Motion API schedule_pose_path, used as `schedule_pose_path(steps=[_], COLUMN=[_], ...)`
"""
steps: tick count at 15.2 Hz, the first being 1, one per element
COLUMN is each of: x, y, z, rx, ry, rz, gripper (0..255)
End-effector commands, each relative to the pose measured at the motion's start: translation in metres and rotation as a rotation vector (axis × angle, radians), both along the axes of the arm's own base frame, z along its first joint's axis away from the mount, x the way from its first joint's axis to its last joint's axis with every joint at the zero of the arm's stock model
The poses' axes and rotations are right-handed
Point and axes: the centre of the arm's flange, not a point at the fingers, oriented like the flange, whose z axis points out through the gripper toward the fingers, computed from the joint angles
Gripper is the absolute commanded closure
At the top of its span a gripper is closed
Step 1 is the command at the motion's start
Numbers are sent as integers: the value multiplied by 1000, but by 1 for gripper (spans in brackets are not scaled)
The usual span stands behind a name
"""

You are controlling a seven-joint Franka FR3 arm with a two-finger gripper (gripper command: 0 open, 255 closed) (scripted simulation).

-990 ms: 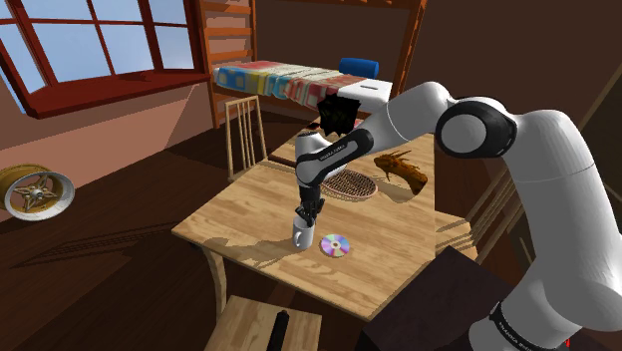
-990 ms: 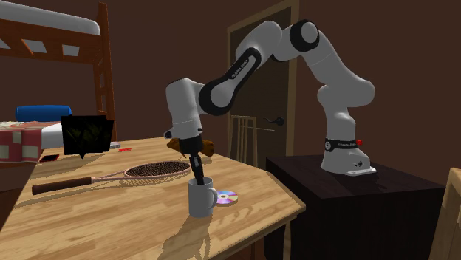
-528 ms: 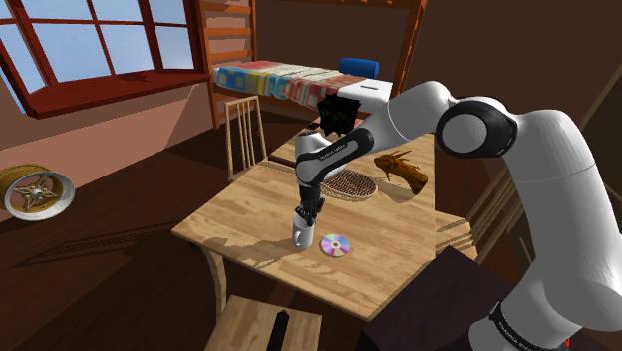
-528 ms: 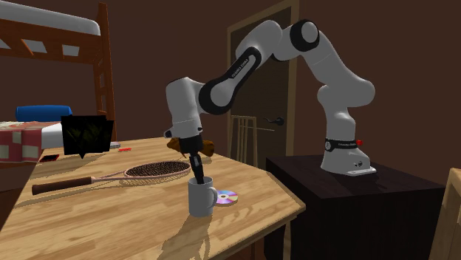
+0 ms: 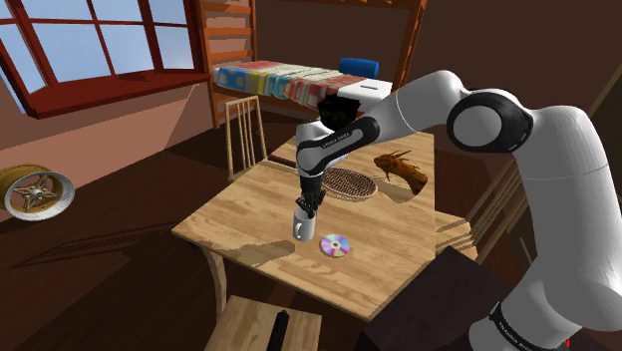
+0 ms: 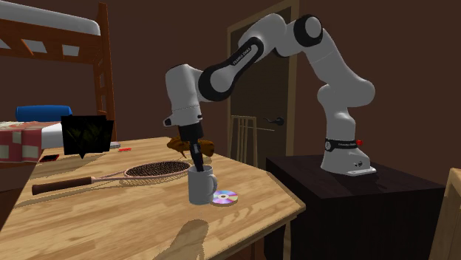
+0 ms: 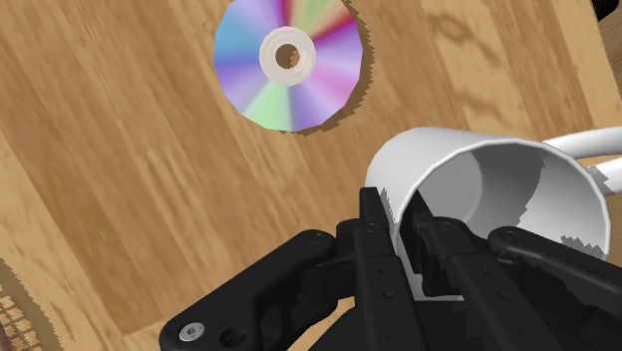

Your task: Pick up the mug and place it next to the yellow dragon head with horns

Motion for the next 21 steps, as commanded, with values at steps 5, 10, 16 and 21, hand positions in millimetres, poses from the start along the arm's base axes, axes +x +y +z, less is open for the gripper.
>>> schedule_pose_path(steps=[5, 10, 16, 21], x=[0, 0, 0, 0], y=[1, 1, 1, 1], z=[32, 59, 90, 117], rx=[0, 0, 0, 0], ry=[0, 0, 0, 0], rz=[0, 0, 0, 0], gripper=[255, 255, 255, 255])
